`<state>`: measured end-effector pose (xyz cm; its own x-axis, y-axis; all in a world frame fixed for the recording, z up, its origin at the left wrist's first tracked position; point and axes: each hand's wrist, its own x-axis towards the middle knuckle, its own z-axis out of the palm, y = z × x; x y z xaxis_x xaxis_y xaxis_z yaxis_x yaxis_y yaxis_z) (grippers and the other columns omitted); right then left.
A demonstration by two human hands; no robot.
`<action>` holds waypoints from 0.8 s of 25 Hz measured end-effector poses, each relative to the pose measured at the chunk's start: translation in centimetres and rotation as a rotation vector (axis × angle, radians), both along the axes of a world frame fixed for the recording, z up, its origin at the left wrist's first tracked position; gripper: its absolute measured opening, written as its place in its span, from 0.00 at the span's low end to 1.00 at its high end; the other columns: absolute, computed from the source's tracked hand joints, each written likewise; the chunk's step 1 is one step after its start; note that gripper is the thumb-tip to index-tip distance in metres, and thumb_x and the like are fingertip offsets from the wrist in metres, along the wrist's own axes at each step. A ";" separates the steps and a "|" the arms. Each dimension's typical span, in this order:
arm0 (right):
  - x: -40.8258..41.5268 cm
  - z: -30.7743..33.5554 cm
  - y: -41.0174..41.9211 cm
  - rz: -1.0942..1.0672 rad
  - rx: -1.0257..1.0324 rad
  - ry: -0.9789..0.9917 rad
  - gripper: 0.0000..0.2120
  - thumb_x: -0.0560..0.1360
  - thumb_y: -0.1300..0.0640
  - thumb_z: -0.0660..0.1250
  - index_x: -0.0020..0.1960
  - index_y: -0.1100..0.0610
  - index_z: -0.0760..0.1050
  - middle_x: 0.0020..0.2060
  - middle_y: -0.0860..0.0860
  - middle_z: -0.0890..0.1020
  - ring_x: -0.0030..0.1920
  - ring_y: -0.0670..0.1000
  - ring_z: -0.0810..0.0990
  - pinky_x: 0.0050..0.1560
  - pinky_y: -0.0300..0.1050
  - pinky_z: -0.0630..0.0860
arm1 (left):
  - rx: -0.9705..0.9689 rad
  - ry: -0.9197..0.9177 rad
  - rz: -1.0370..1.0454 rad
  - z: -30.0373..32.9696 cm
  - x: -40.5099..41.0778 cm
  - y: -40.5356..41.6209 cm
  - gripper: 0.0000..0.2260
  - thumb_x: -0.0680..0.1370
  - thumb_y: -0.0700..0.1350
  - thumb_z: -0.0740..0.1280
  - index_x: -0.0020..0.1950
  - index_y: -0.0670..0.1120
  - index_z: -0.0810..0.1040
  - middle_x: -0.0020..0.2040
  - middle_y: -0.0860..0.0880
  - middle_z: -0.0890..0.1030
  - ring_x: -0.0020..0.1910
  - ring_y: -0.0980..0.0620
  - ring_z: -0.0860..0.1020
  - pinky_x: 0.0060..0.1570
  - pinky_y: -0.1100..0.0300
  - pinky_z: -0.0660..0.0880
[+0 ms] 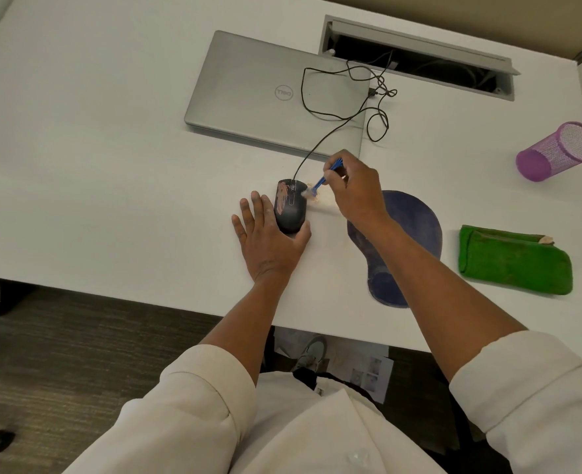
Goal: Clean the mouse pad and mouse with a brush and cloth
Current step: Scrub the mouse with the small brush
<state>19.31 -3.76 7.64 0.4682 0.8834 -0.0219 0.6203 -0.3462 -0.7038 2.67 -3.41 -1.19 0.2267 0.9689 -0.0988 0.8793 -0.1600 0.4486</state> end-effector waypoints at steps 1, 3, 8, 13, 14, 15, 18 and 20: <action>0.2 0.1 0.0 0.018 0.007 0.079 0.04 0.80 0.56 0.64 0.52 0.53 0.76 0.45 0.52 0.82 0.39 0.47 0.79 0.39 0.42 0.77 | 0.000 -0.002 -0.001 0.1 0.0 0.0 0.46 0.75 0.71 0.59 0.83 0.43 0.55 0.84 0.44 0.53 0.83 0.44 0.46 0.81 0.46 0.40; 0.2 0.0 -0.4 0.064 -0.044 0.163 0.03 0.79 0.57 0.64 0.49 0.51 0.76 0.43 0.52 0.82 0.36 0.43 0.78 0.37 0.39 0.76 | 0.001 -0.007 0.000 0.2 0.0 0.0 0.46 0.75 0.72 0.58 0.83 0.42 0.55 0.84 0.44 0.53 0.83 0.44 0.46 0.81 0.46 0.40; 0.5 -0.6 -0.6 -0.106 0.022 0.054 0.04 0.81 0.55 0.64 0.54 0.53 0.76 0.48 0.52 0.84 0.42 0.47 0.81 0.41 0.39 0.80 | -0.001 -0.006 -0.001 0.1 0.0 -0.1 0.45 0.76 0.70 0.61 0.83 0.43 0.54 0.84 0.44 0.53 0.83 0.44 0.46 0.81 0.46 0.41; -0.3 -0.5 0.6 -0.090 -0.069 0.067 0.06 0.80 0.53 0.63 0.54 0.53 0.76 0.46 0.54 0.84 0.44 0.51 0.82 0.41 0.47 0.81 | -0.001 -0.008 0.003 0.2 0.0 -0.1 0.45 0.76 0.70 0.61 0.83 0.43 0.54 0.84 0.44 0.53 0.83 0.44 0.46 0.80 0.47 0.40; -0.5 -0.1 1.1 -0.114 -0.042 -0.014 0.06 0.81 0.53 0.63 0.54 0.53 0.76 0.46 0.53 0.84 0.45 0.51 0.82 0.40 0.47 0.80 | -0.006 -0.009 0.000 0.2 0.0 0.0 0.45 0.76 0.70 0.61 0.83 0.43 0.54 0.84 0.44 0.52 0.83 0.44 0.46 0.80 0.47 0.40; -0.6 0.3 1.6 -0.132 -0.008 -0.072 0.06 0.81 0.54 0.62 0.54 0.53 0.76 0.45 0.52 0.83 0.43 0.51 0.81 0.37 0.44 0.77 | -0.008 -0.006 -0.002 0.2 0.0 0.0 0.45 0.76 0.70 0.60 0.83 0.43 0.54 0.84 0.45 0.52 0.83 0.44 0.46 0.80 0.47 0.40; -1.1 0.8 2.6 -0.063 -0.021 -0.117 0.05 0.80 0.54 0.62 0.53 0.52 0.76 0.42 0.50 0.81 0.40 0.51 0.78 0.36 0.44 0.74 | -0.010 -0.004 -0.002 0.2 0.0 0.0 0.45 0.75 0.71 0.59 0.83 0.43 0.54 0.84 0.45 0.52 0.83 0.44 0.46 0.80 0.47 0.39; -1.1 0.8 2.6 0.022 -0.095 -0.085 0.05 0.79 0.55 0.61 0.51 0.52 0.76 0.41 0.50 0.80 0.40 0.52 0.77 0.40 0.49 0.76 | -0.011 -0.007 -0.001 0.2 0.0 0.0 0.45 0.75 0.71 0.59 0.83 0.43 0.54 0.84 0.45 0.53 0.83 0.44 0.46 0.80 0.47 0.39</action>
<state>18.24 -1.14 8.46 0.4527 0.8891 -0.0673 0.6846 -0.3949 -0.6127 2.70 -3.40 -1.01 0.2281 0.9677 -0.1073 0.8758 -0.1558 0.4568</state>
